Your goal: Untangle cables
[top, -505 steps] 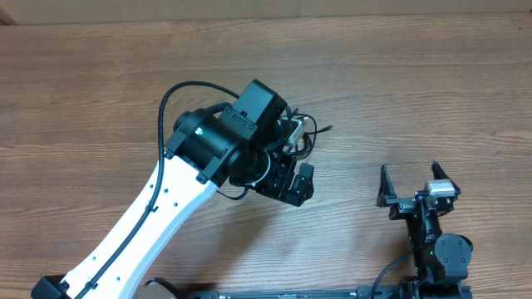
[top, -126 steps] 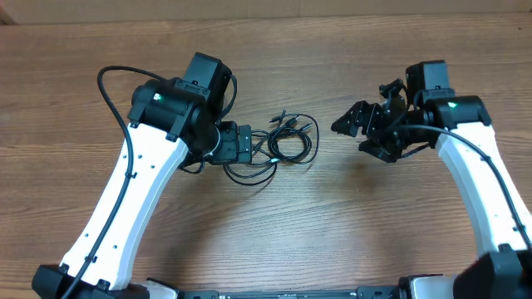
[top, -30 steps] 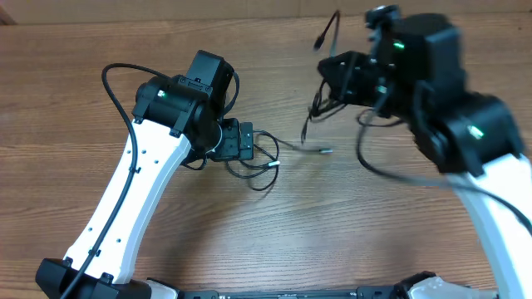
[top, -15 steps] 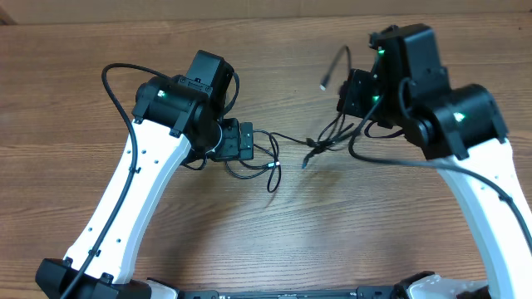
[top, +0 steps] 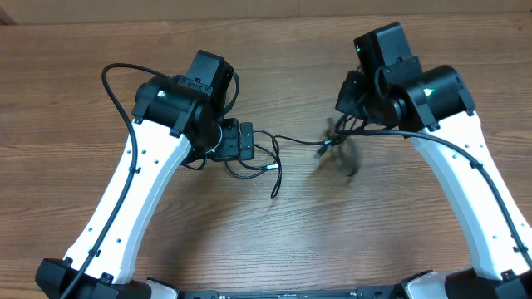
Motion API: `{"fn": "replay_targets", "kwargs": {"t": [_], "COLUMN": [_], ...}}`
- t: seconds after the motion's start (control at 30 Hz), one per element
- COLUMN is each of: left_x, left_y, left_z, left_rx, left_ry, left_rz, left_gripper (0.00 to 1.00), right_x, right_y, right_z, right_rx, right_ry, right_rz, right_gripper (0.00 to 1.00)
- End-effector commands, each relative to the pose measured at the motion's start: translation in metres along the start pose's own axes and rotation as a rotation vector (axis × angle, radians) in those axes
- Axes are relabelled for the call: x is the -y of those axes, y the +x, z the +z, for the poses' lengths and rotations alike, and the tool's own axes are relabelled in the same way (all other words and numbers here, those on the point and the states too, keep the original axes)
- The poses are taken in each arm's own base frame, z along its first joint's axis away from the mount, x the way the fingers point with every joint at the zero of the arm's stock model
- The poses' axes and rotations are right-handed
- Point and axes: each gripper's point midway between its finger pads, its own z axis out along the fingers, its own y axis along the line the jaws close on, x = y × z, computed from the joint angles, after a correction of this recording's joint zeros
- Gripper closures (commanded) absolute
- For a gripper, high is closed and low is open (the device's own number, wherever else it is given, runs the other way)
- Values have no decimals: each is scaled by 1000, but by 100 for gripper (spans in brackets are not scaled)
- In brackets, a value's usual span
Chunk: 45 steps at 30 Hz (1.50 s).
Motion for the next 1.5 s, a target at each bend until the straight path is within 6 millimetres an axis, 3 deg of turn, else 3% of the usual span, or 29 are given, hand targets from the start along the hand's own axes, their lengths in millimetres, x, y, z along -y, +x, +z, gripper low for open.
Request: {"fn": "replay_targets", "kwargs": {"t": [0.0, 0.13, 0.47, 0.5, 0.53, 0.57, 0.67, 0.8, 0.9, 1.03, 1.27, 1.47], "left_x": [0, 0, 0, 0, 0, 0, 0, 0, 0, 0, 0, 0], "left_y": [-2, -2, -2, -2, -2, -2, -2, -2, -2, -2, -2, -2], "left_z": [1, 1, 1, 1, 1, 1, 1, 1, 1, 1, 1, 1], "left_rx": [4, 4, 4, 4, 4, 4, 4, 4, 4, 4, 4, 4], "left_ry": [-9, -9, -9, -9, -9, -9, -9, -9, -9, -9, -9, -9], "left_rz": [10, 10, 10, 10, 10, 10, 10, 10, 10, 10, 10, 10], "left_gripper": [0, 0, 0, 0, 0, 0, 1, 0, 0, 0, 1, 0], "right_x": [-4, 12, 16, 16, 16, 15, 3, -27, -46, -55, -56, -57], "right_y": [6, 4, 11, 12, 12, 14, 25, 48, 68, 90, 117, 140], "right_z": [4, 15, 38, 40, 40, 40, 39, 33, 23, 25, 51, 66], "right_rx": [-34, -10, -66, -69, -73, -81, -144, -276, -373, -418, -443, -524], "right_ry": [-22, 68, 117, 118, 117, 111, 40, -148, -287, -315, -286, -318], "right_rz": [-8, 22, 24, 23, 23, 24, 20, -108, -195, -277, -326, -308], "right_gripper": [96, 96, 96, 89, 70, 61, 58, 43, 38, 30, 22, 23]}}
